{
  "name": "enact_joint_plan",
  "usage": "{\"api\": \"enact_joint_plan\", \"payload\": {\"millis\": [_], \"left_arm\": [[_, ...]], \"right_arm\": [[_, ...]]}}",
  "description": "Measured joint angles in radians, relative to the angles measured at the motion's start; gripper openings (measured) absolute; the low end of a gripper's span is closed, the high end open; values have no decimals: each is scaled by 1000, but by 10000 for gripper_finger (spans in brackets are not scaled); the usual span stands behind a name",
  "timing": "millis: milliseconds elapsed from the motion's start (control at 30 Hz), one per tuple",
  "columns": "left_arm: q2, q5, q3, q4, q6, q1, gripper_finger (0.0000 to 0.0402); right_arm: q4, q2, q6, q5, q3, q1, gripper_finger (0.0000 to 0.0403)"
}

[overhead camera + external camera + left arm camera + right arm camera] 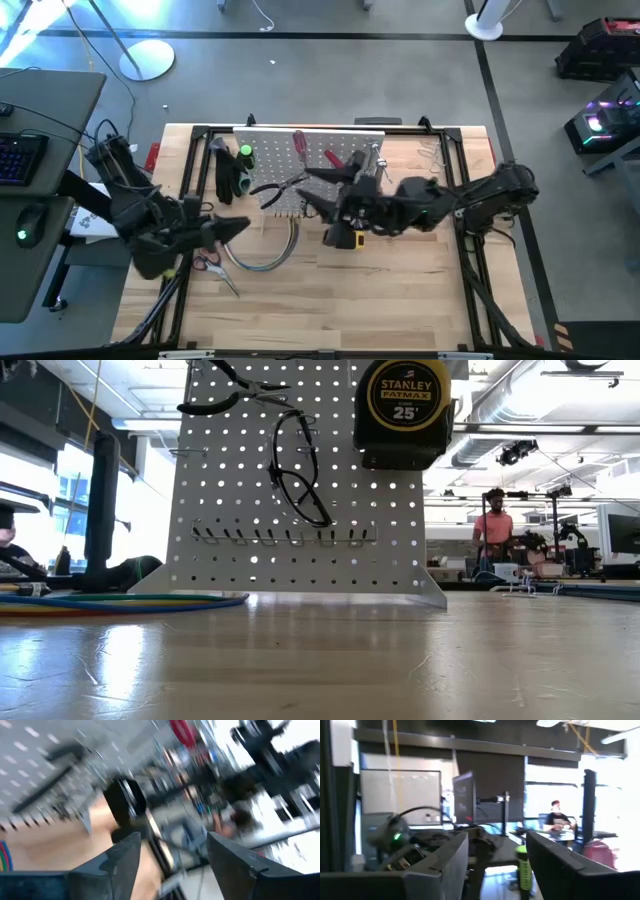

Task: Hang tools onto peg board
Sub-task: Hang the plier on the peg board

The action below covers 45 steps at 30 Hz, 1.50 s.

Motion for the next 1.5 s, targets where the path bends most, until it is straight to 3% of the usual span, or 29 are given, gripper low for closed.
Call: {"api": "enact_joint_plan", "payload": {"millis": [133, 333, 667, 967, 1333, 1500], "left_arm": [[45, -60, 0, -148, -222, 72, 235], [104, -5, 0, -312, -465, 162, 236], [54, -45, 0, -292, -418, 257, 236], [62, 64, 0, -324, -446, 320, 236], [65, 63, 0, -346, -468, 384, 236], [65, 67, 0, -345, -468, 381, 195]], "right_arm": [[-116, -69, 0, 98, 0, 10, 203], [-225, -126, -8, 145, 0, 10, 204], [-278, -139, -6, 159, 0, 3, 204], [-293, -139, 1, 157, 0, -5, 204], [-292, -139, 1, 157, 0, -10, 204], [-292, -139, 1, 157, 0, -10, 204]]}}
